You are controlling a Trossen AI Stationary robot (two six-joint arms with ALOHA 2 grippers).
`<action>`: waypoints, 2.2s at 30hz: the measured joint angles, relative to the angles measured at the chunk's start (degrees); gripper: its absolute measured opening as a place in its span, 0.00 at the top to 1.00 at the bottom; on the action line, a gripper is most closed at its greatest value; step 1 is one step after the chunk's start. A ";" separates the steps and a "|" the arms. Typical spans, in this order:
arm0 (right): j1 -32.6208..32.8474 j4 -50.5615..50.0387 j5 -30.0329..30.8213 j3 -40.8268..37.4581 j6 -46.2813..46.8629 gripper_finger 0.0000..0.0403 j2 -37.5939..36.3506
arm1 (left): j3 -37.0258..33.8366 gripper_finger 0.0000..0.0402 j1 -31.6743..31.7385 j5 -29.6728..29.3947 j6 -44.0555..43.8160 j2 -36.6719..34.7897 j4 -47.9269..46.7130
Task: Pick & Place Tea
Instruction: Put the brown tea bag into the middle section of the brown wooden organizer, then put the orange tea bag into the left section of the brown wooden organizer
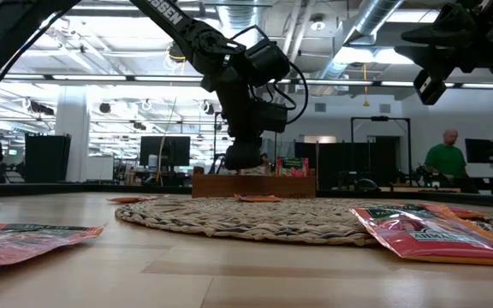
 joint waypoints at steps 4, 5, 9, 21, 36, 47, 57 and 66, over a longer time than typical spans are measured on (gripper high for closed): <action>0.00 0.01 0.00 0.00 0.00 0.80 0.00 | 0.00 0.99 -0.55 0.41 -0.67 0.01 0.00; 0.00 0.01 0.00 0.00 0.00 0.80 0.00 | 0.00 0.98 -0.63 0.51 -0.70 0.01 0.00; 0.00 0.01 0.00 0.00 0.00 0.80 0.00 | 0.00 0.91 -0.88 1.27 -0.74 -0.01 -0.13; 0.02 0.01 0.00 0.00 0.02 0.80 0.00 | 0.00 0.69 -1.40 -13.54 3.72 -0.46 0.05; 0.00 0.27 -0.02 0.00 0.02 0.80 0.00 | 0.02 0.74 -10.50 -11.21 -29.33 -21.21 -24.29; 0.12 1.38 -1.47 0.07 0.02 0.80 0.00 | -7.08 0.78 -13.78 21.12 -72.65 -30.42 -51.20; 5.28 -16.02 -6.36 12.78 0.00 0.80 9.77 | -33.03 0.78 -22.00 29.95 -86.57 -33.57 -26.31; 11.09 -38.68 -6.14 24.53 -0.42 0.80 30.51 | -35.52 0.78 -29.84 22.99 -98.08 -33.70 -22.42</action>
